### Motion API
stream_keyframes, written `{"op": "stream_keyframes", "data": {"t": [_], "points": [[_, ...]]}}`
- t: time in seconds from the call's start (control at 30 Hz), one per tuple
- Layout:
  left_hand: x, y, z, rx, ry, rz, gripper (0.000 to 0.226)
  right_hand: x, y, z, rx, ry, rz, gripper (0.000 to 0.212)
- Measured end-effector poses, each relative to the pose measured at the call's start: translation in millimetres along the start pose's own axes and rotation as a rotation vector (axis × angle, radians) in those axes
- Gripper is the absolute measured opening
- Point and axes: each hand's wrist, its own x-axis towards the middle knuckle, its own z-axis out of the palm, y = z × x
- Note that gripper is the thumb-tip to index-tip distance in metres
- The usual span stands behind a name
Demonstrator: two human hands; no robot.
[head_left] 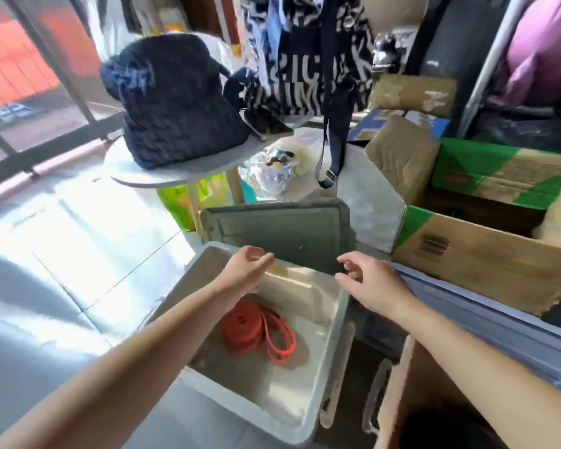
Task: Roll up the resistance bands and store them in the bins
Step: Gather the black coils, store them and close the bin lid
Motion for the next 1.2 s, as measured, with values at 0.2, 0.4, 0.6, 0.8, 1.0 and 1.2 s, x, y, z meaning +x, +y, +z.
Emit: {"op": "stream_keyframes", "data": {"t": [0.2,0.4,0.6,0.8,1.0,1.2], "points": [[114.9,-37.1,-74.8,0.2,0.228,0.161,0.041,107.4,-21.6,33.5,-0.045,0.178,0.22,0.057],[210.2,-69.2,-111.6,0.226,0.357,0.162,0.067,176.2,-31.1,50.3,-0.085,0.331,0.484,0.072],[239.2,-86.6,-101.0,-0.064,0.081,0.268,0.032,187.6,-30.3,37.5,-0.066,0.316,0.584,0.061],[204.9,-80.7,-134.5,-0.522,0.019,0.295,0.022,127.7,-60.9,12.6,0.398,0.727,0.472,0.036],[153.7,-97.2,-160.7,-0.569,-0.023,0.329,0.031,39.0,-98.3,22.2,0.553,0.951,0.483,0.032],[101.9,-91.2,-175.8,-0.39,0.115,0.422,0.036,-9.7,-81.8,68.7,0.616,1.002,0.67,0.031]]}}
